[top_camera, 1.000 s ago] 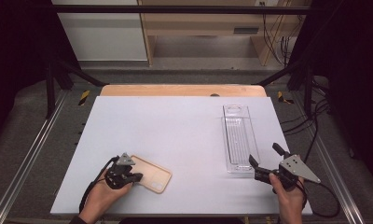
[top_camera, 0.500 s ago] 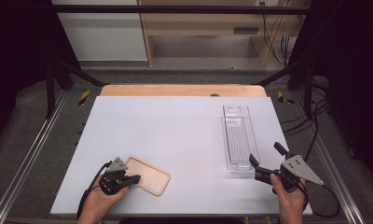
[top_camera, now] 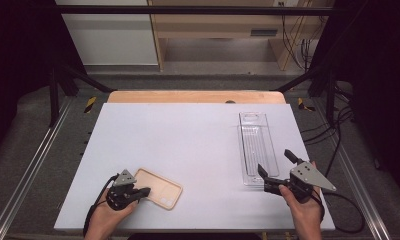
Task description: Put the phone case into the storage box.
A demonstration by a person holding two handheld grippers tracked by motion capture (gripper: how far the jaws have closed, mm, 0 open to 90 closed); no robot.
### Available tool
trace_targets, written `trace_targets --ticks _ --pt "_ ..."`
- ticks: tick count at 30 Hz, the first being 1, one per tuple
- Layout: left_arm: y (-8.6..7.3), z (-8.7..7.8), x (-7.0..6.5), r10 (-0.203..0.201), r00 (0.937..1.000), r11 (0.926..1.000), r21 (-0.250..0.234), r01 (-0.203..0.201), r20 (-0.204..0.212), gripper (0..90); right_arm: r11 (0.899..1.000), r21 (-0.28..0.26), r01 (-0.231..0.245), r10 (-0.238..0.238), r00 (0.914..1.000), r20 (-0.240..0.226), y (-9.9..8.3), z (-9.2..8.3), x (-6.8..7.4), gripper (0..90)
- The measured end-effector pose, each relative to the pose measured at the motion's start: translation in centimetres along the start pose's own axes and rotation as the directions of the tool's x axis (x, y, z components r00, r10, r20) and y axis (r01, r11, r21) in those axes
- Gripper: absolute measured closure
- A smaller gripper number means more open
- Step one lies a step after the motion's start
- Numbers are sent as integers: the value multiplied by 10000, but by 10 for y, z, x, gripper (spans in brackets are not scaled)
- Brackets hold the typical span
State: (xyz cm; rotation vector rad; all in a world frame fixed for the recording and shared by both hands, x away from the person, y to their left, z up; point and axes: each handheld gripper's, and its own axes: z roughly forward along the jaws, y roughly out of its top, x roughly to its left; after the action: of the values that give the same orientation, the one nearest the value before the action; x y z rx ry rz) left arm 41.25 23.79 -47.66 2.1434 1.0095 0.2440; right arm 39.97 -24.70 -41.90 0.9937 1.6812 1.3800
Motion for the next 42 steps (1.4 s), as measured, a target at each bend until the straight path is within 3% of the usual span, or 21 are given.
trace_targets --ticks 2,5,9,11,15,16,18,20,21,23,27,29,30,32,35,37,39,40,41,42 --pt "0 0 -1 22 10000 10000 -13 -22 -40 900 10000 3 50 -50 10000 -64 3 1 4 26" --pt "-1 0 -2 118 9998 9998 -146 -120 -140 900 9992 206 347 -341 9990 -289 16 7 22 31" --pt "-2 -6 -1 106 9989 9963 -851 -145 -459 900 9976 451 533 -503 9966 -648 24 12 38 33" --pt "-1 -12 0 94 9975 9875 -1565 -204 -707 900 9959 548 714 -664 9939 -880 29 16 48 33" --pt "-1 -21 2 -98 9947 9685 -2485 -160 -1024 900 9932 731 904 -803 9882 -1308 36 25 64 33" --pt "-2 -24 4 -171 9929 9591 -2824 -170 -1178 900 9913 913 947 -798 9847 -1547 39 30 72 33" --pt "-2 -26 5 -182 9915 9551 -2957 -209 -1287 900 9906 949 983 -818 9830 -1642 40 32 74 33" --pt "-2 -32 6 -144 9863 9361 -3488 -444 -1642 900 9868 1186 1103 -853 9764 -1982 42 39 83 33" --pt "-2 -32 6 -144 9863 9361 -3488 -444 -1642 898 9854 1272 1129 -845 9740 -2102 42 42 86 33" --pt "-3 -37 7 -138 9805 9204 -3858 -642 -1959 884 9836 1410 1124 -773 9692 -2338 42 47 91 33" --pt "-5 -36 9 -308 9786 9173 -3947 -532 -2035 839 9794 1626 1197 -738 9618 -2636 41 56 99 33" --pt "-5 -37 10 -345 9741 9133 -4030 -600 -2233 786 9751 1864 1199 -622 9552 -2892 41 62 105 34" --pt "-5 -37 10 -378 9738 9082 -4141 -602 -2243 706 9719 2022 1203 -522 9482 -3133 41 68 111 34" --pt "-5 -39 11 -434 9708 8971 -4368 -660 -2358 680 9697 2123 1208 -462 9442 -3261 41 71 114 34" --pt "-5 -40 13 -660 9679 8876 -4574 -541 -2426 538 9609 2468 1260 -278 9300 -3665 38 84 123 37" --pt "-4 -40 14 -720 9647 8804 -4706 -579 -2534 464 9566 2584 1348 -282 9253 -3782 37 89 127 37" --pt "-4 -41 14 -824 9620 8681 -4928 -590 -2603 372 9537 2656 1411 -280 9210 -3886 36 93 131 39" --pt "-4 -41 14 -824 9620 8681 -4928 -590 -2603 341 9537 2656 1411 -280 9210 -3886 36 93 131 39" --pt "-4 -43 15 -934 9601 8536 -5175 -591 -2637 293 9496 2750 1502 -281 9149 -4026 36 97 136 38" --pt "-4 -43 15 -934 9601 8536 -5175 -591 -2637 265 9496 2750 1502 -281 9149 -4026 36 97 136 38"
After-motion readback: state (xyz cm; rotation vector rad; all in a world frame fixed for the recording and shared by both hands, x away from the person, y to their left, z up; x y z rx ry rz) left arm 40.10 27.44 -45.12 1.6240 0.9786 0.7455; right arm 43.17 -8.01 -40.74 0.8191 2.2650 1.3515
